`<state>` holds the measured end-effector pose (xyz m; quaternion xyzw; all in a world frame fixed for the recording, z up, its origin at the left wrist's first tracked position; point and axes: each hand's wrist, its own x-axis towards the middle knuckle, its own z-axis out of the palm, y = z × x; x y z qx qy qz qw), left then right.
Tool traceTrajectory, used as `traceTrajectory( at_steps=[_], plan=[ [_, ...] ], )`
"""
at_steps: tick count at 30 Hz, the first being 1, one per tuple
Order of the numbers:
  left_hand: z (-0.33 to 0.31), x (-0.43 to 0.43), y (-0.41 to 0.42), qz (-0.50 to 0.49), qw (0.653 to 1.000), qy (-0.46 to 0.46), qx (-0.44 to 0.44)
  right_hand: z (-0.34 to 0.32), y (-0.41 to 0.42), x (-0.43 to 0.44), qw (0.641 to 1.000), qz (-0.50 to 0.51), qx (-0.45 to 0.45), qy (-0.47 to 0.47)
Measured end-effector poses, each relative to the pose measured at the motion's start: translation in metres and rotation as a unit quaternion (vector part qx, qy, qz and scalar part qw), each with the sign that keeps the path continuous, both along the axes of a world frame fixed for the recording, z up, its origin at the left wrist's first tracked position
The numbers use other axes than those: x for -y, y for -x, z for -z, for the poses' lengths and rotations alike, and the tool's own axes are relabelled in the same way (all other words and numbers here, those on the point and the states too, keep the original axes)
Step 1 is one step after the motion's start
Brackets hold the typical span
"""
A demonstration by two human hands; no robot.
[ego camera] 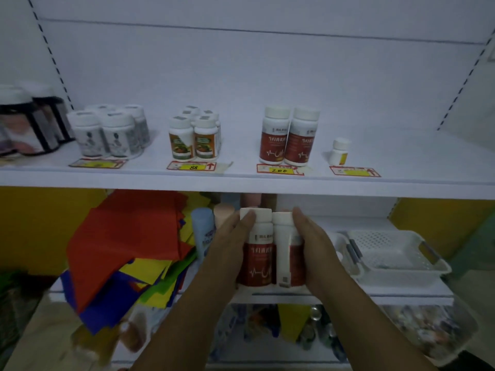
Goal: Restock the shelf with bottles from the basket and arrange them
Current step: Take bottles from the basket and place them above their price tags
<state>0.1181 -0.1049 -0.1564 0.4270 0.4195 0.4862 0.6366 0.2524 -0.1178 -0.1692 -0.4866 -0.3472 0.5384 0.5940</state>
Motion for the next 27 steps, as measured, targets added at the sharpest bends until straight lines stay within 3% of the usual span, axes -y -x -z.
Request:
traceTrajectory(
  at_steps=[5,9,13,19,27],
  plan=[
    [-0.022,0.017,0.015,0.022,1.0,-0.003,0.005,-0.022,0.018,0.023,1.0,0.008,-0.021,-0.016],
    [-0.035,0.027,0.021,0.055,0.997,0.002,0.059,-0.037,0.024,0.034,0.996,0.014,0.067,-0.062],
    [-0.042,0.03,0.024,0.075,0.99,0.015,0.119,-0.05,0.021,0.039,0.996,0.014,0.02,-0.087],
    [-0.052,0.016,0.018,0.061,0.99,0.031,0.123,-0.06,0.015,0.024,0.997,-0.002,0.028,-0.075],
    [-0.079,-0.018,-0.005,0.014,0.994,-0.03,0.104,-0.089,-0.008,-0.025,0.983,-0.05,0.108,-0.137]
  ],
)
